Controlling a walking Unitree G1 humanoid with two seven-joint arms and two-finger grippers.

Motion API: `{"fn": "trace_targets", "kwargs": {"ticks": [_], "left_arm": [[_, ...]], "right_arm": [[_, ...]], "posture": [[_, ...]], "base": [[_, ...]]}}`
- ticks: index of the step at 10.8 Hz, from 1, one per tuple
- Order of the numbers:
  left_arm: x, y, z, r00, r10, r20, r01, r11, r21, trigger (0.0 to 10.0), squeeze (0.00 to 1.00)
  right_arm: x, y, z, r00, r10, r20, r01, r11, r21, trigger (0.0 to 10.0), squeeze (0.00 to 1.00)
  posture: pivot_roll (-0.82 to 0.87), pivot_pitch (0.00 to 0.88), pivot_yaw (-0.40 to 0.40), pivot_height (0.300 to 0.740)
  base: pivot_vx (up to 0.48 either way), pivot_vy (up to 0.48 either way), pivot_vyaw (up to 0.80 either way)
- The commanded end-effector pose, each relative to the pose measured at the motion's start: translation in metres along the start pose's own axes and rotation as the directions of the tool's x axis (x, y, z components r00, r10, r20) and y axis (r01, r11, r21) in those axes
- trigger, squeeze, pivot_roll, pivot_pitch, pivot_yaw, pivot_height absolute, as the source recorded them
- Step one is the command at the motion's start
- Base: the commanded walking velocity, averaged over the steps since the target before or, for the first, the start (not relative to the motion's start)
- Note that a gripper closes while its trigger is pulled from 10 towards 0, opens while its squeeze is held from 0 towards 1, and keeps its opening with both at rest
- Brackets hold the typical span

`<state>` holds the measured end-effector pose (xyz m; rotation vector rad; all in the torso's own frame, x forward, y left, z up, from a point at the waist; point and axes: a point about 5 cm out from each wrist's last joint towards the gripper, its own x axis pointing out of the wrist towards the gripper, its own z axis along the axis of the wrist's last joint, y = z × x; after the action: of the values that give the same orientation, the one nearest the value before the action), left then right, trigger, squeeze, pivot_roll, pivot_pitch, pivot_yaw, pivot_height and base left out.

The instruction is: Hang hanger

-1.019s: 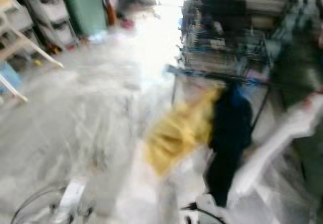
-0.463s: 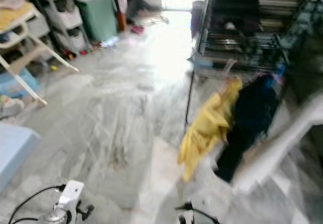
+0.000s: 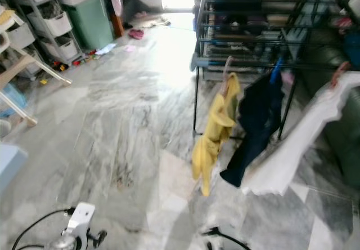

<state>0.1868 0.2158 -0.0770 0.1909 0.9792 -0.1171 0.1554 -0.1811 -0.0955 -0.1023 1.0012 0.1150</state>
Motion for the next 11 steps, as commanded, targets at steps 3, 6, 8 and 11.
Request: {"fn": "trace_targets", "kwargs": {"ticks": [3, 6, 8, 11], "left_arm": [[-0.001, 0.001, -0.007, 1.000, 0.003, -0.022, -0.004, 0.999, -0.036, 10.0, 0.00], [0.000, -0.004, -0.007, 1.000, 0.003, -0.018, -0.005, 0.996, -0.091, 10.0, 0.00], [0.000, -0.005, -0.007, 1.000, 0.003, -0.020, -0.005, 0.996, -0.094, 10.0, 0.00], [0.000, -0.005, -0.006, 1.000, 0.013, -0.028, -0.015, 0.996, -0.083, 10.0, 0.00]], "right_arm": [[-0.001, 0.000, -0.006, 1.000, 0.019, -0.018, -0.019, 0.999, -0.026, 10.0, 0.00], [0.000, -0.011, 0.005, 1.000, 0.021, -0.015, -0.023, 0.995, -0.099, 10.0, 0.00], [0.001, -0.011, 0.010, 1.000, 0.024, -0.007, -0.024, 0.994, -0.106, 10.0, 0.00], [0.005, 0.001, 0.027, 0.998, 0.053, 0.029, -0.049, 0.992, -0.119, 10.0, 0.00]], "posture": [[-0.15, 0.066, 0.032, 0.740], [-0.12, 0.062, -0.021, 0.740], [-0.11, 0.061, -0.025, 0.740], [-0.11, 0.057, -0.020, 0.740]], "base": [[0.000, 0.000, 0.21], [0.000, 0.000, 0.00], [0.000, 0.000, 0.00], [0.000, 0.000, 0.00]]}}
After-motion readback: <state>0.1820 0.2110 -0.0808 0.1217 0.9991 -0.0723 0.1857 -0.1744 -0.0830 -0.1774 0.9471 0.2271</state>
